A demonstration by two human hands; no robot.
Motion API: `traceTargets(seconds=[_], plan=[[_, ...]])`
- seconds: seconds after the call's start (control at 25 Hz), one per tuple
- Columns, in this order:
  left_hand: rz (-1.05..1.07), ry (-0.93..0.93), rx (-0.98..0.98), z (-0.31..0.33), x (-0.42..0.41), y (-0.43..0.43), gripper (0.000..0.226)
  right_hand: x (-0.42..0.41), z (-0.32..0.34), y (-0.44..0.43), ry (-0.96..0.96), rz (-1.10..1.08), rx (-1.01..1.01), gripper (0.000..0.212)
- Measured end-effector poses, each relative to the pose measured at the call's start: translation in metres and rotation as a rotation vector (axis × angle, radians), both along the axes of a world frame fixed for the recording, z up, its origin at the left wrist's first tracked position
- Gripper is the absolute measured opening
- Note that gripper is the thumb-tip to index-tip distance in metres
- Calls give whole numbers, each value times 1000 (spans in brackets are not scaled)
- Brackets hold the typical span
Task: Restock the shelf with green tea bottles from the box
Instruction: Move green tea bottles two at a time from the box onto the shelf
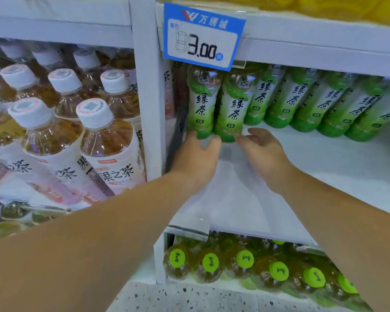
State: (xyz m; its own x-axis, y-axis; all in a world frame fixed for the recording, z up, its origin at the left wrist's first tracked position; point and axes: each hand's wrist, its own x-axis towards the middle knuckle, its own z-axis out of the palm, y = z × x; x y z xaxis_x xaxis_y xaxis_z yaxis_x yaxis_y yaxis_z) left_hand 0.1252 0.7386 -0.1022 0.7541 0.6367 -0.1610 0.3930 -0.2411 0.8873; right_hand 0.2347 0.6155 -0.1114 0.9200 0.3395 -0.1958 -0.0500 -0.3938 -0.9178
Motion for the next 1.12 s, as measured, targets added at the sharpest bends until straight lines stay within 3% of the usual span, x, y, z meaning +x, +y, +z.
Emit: traceTargets(seconds=[0.12, 0.32, 0.48, 0.6, 0.88, 1.12], plan=[[-84, 9, -165, 9, -28, -10, 67, -28, 5, -19, 44, -25, 26, 51], [-118, 16, -247, 33, -82, -23, 48, -86, 23, -57, 104, -5, 7, 45], [-275, 58, -209, 54, -136, -39, 61, -139, 43, -94, 129, 30, -41, 46], [-337, 100, -209, 75, -175, -53, 52, -175, 66, -120, 174, 67, -109, 49], [-318, 93, -355, 131, -258, -112, 46, -264, 129, -192, 258, 42, -145, 54], [-347, 75, -353, 167, -302, -154, 43, -329, 181, -252, 291, -31, -134, 56]])
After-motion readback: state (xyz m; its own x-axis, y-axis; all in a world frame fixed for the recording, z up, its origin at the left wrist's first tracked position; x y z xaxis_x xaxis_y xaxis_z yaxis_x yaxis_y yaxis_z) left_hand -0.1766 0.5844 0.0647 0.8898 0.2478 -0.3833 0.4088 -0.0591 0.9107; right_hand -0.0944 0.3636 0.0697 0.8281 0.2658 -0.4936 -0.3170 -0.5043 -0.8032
